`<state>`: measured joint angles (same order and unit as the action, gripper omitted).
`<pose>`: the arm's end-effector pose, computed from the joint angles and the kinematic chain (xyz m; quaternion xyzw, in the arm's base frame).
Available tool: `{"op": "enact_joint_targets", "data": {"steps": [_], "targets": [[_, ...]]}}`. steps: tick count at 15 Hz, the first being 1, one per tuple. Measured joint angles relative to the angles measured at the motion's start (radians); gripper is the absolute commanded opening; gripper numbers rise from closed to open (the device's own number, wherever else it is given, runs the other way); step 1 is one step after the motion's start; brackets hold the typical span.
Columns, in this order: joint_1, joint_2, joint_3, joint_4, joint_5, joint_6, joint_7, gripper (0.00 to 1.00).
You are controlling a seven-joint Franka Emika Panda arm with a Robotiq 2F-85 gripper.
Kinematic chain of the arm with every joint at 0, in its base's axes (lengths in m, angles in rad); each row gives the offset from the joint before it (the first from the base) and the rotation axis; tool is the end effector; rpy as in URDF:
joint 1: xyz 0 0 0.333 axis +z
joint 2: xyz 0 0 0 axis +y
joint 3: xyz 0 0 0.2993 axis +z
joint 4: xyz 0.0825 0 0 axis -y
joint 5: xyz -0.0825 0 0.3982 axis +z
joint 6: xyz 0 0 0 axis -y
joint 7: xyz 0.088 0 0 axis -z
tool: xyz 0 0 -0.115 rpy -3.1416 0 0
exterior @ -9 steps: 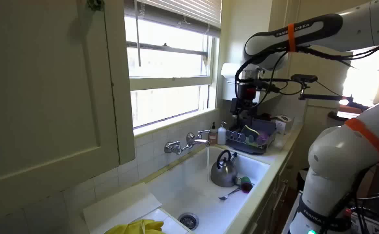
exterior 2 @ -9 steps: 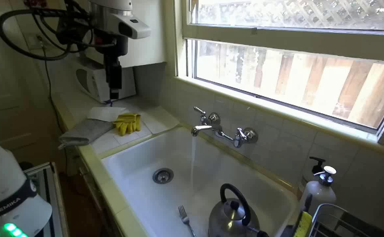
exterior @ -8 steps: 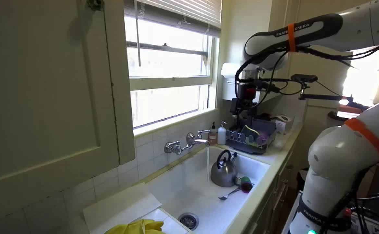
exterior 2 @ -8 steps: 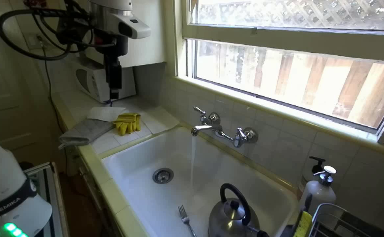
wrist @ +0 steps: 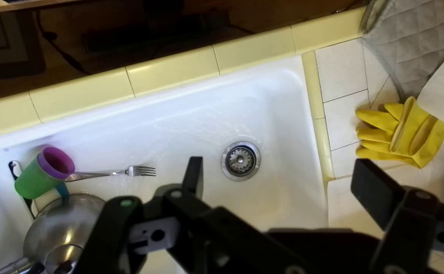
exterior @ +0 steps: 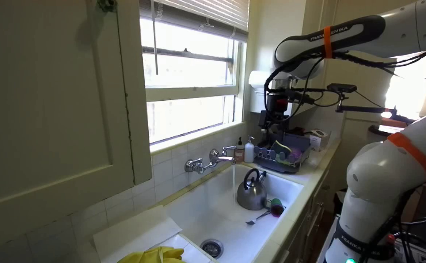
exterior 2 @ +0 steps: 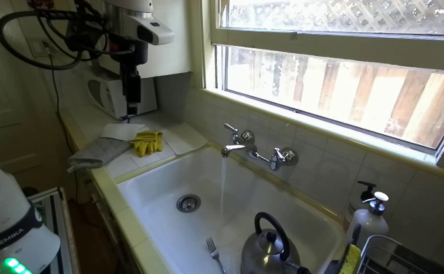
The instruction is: Push the faucet handle on the right backwards.
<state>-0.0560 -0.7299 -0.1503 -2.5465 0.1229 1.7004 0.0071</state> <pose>0.3382 -0.0585 0.4692 -0.9874 0.0955 0.0522 0.1146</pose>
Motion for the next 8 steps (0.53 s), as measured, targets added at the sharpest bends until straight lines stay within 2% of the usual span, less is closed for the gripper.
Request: {"op": "enact_joint_targets", "data": {"steps": [6, 8], "targets": [[-0.01, 0.006, 0.005, 0.002, 0.0, 0.01, 0.005, 1.0], [-0.033, 0.035, 0.006, 0.003, 0.0, 0.081, 0.023, 1.0]]}}
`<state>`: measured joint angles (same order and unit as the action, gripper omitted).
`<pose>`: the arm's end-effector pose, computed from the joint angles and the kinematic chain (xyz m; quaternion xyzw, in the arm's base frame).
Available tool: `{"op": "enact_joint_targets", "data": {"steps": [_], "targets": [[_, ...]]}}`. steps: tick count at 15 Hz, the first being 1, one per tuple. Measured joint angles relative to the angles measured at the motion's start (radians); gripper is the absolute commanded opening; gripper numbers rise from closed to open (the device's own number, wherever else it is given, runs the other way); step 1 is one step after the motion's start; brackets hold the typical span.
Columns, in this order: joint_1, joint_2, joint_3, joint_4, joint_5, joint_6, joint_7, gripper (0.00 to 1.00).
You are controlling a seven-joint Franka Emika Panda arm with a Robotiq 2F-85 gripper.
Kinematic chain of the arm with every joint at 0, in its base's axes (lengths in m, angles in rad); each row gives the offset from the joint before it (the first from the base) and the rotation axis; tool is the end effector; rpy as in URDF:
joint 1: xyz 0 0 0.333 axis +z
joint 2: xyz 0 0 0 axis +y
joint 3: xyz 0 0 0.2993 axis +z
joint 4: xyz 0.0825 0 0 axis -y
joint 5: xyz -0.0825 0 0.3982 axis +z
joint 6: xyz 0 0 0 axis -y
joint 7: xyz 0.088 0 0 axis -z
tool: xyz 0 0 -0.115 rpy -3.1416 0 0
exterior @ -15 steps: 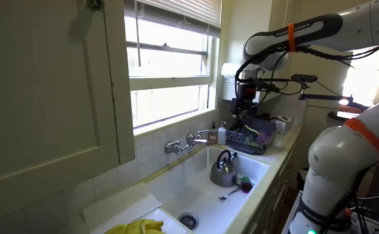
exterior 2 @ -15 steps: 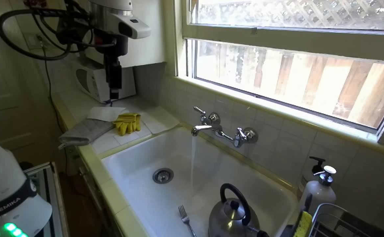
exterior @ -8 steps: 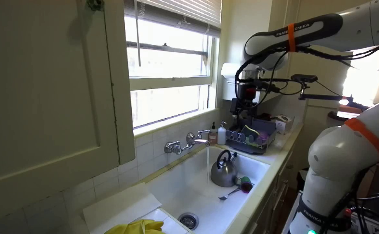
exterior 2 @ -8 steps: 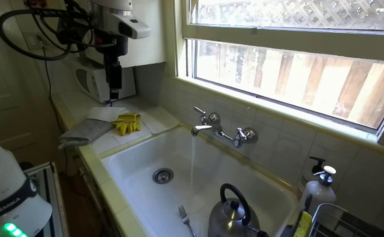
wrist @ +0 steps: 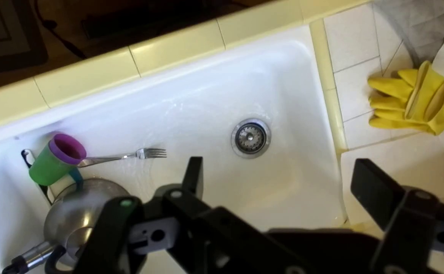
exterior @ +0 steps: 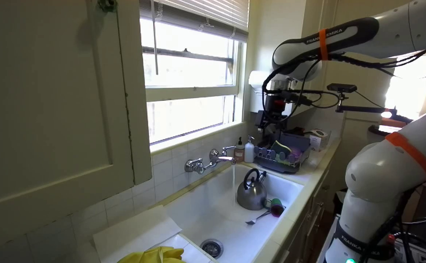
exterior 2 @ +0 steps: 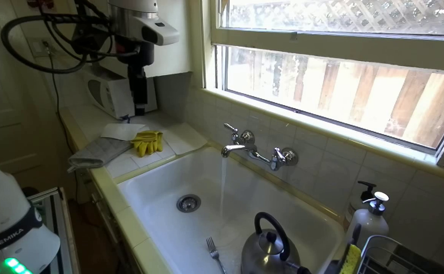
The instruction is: Push the faucet handle on the right backwards.
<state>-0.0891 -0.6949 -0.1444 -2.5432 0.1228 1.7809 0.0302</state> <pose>0.3509 -0.0719 0.4647 -0.9855 0.1275 0.0278 0.1082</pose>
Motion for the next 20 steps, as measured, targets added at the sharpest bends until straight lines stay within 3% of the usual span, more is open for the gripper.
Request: {"op": "enact_joint_targets", "data": {"steps": [9, 16, 20], "targets": [[-0.034, 0.318, 0.015, 0.071, -0.006, 0.483, 0.062, 1.0], [-0.064, 0.549, 0.017, 0.199, -0.017, 0.589, 0.158, 1.0], [-0.072, 0.604, 0.013, 0.24, -0.018, 0.59, 0.179, 1.0]]}}
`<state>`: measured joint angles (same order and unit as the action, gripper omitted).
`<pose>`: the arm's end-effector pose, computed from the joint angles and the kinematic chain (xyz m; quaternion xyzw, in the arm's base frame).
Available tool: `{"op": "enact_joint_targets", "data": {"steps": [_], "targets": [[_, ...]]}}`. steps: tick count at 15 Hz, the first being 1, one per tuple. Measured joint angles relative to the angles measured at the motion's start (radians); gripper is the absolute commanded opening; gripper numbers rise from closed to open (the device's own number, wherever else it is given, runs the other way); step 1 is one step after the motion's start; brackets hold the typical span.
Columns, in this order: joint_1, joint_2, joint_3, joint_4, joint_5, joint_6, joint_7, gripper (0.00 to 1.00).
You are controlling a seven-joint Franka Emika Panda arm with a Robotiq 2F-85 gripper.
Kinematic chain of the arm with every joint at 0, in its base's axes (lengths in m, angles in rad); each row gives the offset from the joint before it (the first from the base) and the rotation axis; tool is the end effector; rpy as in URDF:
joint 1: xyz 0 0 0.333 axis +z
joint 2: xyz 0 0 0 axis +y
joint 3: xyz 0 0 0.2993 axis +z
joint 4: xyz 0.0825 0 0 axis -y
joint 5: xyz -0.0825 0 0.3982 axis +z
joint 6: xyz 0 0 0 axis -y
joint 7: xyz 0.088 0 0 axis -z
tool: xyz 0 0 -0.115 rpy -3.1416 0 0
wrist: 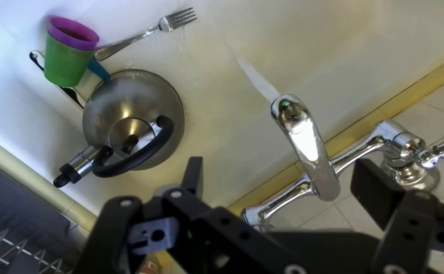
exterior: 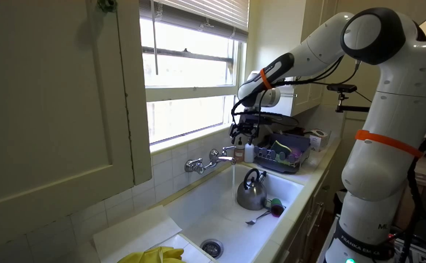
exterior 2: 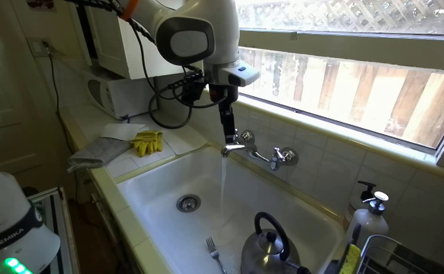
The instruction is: Push the faucet handle on the right backwards.
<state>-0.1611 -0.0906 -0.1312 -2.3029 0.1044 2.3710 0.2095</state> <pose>0.5067 -0.1507 0.3664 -0.9555 0.2807 -0.0804 0.0418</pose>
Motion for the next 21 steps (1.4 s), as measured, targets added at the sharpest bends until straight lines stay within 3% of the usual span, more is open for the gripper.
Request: {"op": "enact_joint_targets", "data": {"steps": [4, 8, 21], "targets": [[0.0, 0.001, 0.0, 0.001, -0.001, 0.0, 0.003, 1.0], [-0.002, 0.04, -0.006, 0.028, -0.001, 0.01, 0.087, 1.0], [-0.017, 0.36, -0.045, 0.279, 0.001, 0.039, 0.093, 1.0]]}}
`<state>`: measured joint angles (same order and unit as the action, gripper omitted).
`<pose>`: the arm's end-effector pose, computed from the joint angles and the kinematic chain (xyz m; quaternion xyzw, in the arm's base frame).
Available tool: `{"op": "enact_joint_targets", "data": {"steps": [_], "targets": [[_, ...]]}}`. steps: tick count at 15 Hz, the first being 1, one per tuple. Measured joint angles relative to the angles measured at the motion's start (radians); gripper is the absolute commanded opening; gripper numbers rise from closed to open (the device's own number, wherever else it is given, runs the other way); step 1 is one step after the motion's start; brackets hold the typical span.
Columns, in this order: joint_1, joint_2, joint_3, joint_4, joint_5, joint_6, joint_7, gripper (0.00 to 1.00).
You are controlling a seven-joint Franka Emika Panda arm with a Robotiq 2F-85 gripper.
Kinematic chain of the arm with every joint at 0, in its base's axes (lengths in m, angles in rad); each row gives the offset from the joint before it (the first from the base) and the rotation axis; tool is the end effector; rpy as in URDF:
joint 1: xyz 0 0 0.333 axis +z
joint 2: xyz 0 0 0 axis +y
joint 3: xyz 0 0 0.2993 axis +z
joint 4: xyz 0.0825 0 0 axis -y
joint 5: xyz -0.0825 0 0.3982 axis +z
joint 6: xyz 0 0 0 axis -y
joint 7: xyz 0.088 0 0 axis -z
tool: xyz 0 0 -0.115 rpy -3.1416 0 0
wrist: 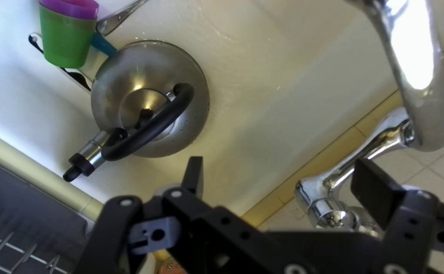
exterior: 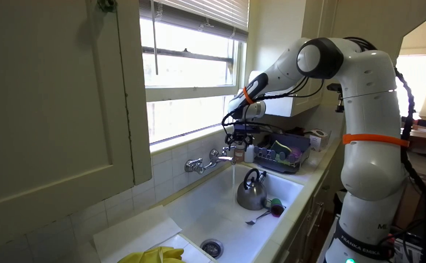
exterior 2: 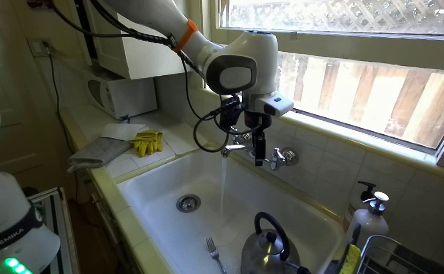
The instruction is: Push the faucet handle on the right backwards.
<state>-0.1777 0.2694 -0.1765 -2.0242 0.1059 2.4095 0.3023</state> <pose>0.5764 -0.2096 0.2964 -0.9337 0.3525 -0.0610 0.0130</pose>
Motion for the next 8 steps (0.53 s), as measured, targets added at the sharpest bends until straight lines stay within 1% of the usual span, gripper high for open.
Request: {"op": "enact_joint_targets", "data": {"steps": [2, 8], "targets": [[-0.006, 0.025, -0.008, 0.024, 0.001, 0.0, -0.005, 1.0], [0.0, 0.024, -0.008, 0.024, 0.001, 0.0, -0.005, 1.0]]}}
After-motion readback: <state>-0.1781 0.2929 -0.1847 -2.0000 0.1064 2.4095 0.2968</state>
